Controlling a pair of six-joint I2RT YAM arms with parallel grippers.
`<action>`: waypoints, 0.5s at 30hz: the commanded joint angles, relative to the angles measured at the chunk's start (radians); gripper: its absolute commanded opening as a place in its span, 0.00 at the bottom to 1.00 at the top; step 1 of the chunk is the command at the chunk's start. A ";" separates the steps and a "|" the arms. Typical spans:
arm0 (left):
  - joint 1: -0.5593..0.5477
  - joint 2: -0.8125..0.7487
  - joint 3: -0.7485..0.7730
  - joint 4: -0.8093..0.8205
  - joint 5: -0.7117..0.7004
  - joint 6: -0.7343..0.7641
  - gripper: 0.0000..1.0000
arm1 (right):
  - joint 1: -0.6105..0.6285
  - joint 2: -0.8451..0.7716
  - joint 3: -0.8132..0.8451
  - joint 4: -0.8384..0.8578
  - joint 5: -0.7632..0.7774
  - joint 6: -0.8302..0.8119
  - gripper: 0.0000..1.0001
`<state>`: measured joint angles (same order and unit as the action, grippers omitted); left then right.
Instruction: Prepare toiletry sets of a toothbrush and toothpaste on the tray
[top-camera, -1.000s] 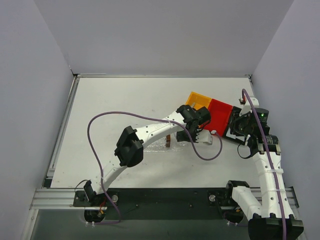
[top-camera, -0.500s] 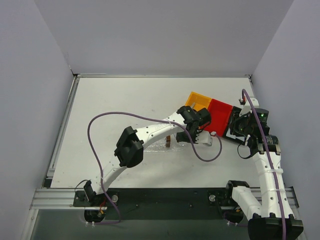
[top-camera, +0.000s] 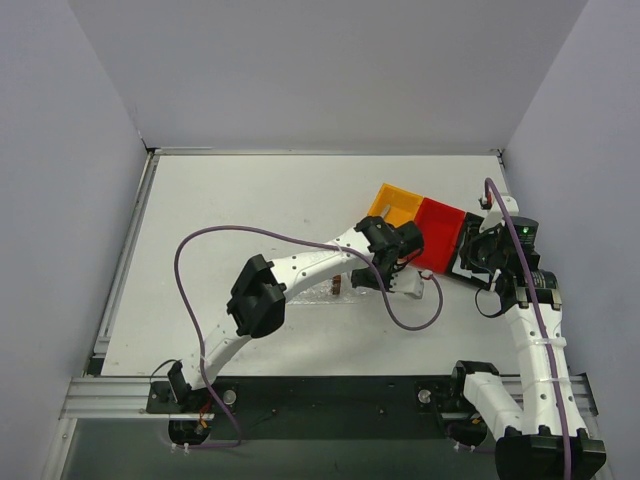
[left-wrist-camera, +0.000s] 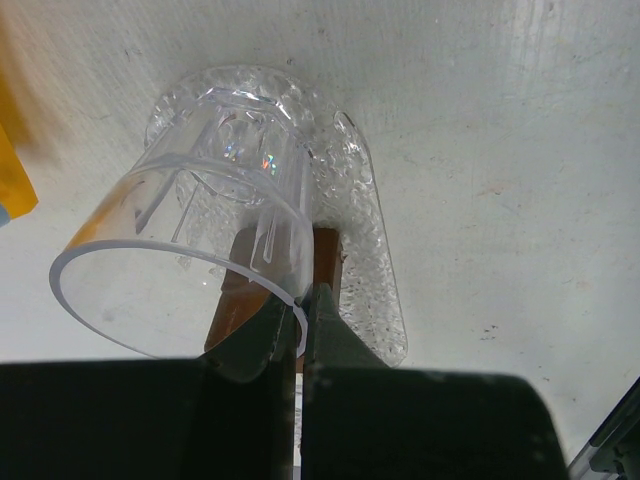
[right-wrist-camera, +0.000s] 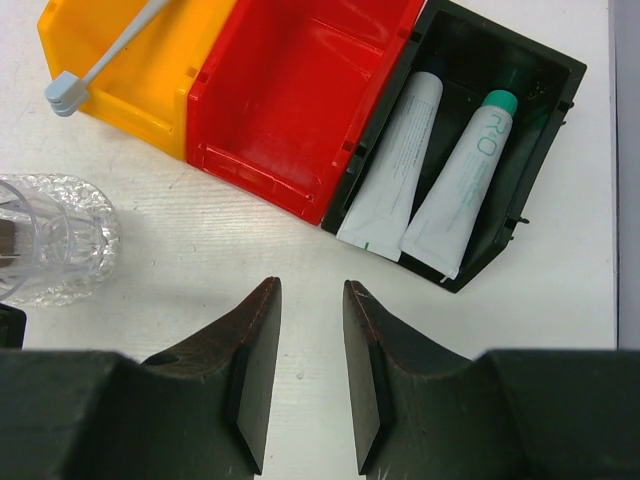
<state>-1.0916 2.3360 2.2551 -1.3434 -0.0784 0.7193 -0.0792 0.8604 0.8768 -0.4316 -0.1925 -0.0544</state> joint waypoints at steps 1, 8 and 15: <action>-0.004 -0.066 -0.003 -0.227 -0.023 0.022 0.00 | -0.007 -0.004 -0.006 0.004 -0.016 -0.007 0.28; -0.004 -0.061 -0.015 -0.227 -0.031 0.025 0.00 | -0.007 -0.003 -0.006 0.002 -0.018 -0.007 0.28; -0.004 -0.058 -0.022 -0.227 -0.029 0.026 0.00 | -0.008 -0.001 -0.006 0.001 -0.019 -0.007 0.28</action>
<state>-1.0916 2.3360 2.2311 -1.3426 -0.1009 0.7261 -0.0792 0.8604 0.8768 -0.4316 -0.1982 -0.0544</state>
